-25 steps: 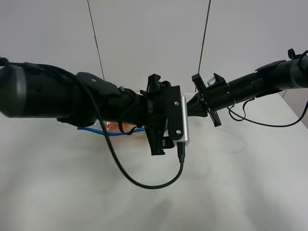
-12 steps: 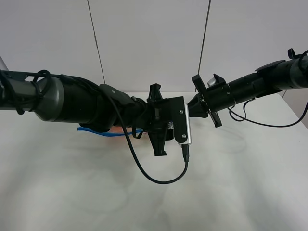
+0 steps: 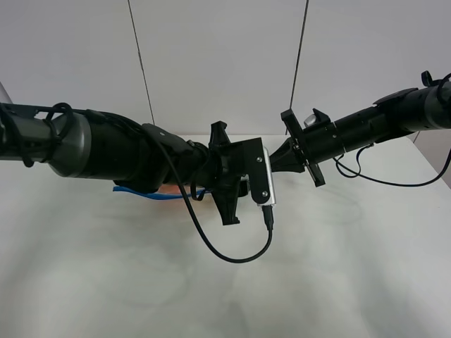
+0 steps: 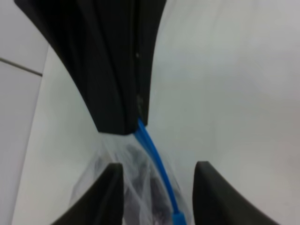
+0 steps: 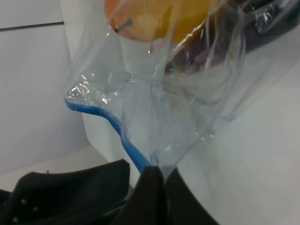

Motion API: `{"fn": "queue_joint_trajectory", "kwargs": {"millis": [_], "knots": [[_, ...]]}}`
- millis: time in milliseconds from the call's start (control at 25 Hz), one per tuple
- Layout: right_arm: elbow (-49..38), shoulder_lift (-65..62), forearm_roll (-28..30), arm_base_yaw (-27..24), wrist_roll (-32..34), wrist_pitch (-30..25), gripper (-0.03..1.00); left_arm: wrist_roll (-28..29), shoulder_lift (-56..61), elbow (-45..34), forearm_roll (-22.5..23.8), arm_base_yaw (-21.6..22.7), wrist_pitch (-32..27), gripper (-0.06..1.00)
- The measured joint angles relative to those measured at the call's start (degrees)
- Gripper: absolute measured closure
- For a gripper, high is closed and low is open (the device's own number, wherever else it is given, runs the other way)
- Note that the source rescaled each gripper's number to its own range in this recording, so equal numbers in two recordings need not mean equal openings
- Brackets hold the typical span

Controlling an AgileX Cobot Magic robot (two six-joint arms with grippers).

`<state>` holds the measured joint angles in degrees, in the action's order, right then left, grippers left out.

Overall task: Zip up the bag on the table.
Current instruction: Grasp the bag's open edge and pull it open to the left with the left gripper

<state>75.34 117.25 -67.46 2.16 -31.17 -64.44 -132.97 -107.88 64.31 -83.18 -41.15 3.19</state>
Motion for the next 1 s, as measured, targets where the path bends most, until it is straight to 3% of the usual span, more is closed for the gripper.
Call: {"fn": "queue_joint_trajectory", "kwargs": {"millis": [520,840,1000], "knots": [[0.0,0.0,0.2,0.0,0.0,0.1,0.97,0.0,-2.0,-1.0,-0.5,0.0,0.5,0.58],[0.0,0.0,0.4,0.0,0.0,0.2,0.97,0.0,-2.0,-1.0,-0.6,0.0,0.8,0.91],[0.0,0.0,0.4,0.0,0.0,0.2,0.97,0.0,-2.0,-1.0,-0.7,0.1,0.8,0.94]]}}
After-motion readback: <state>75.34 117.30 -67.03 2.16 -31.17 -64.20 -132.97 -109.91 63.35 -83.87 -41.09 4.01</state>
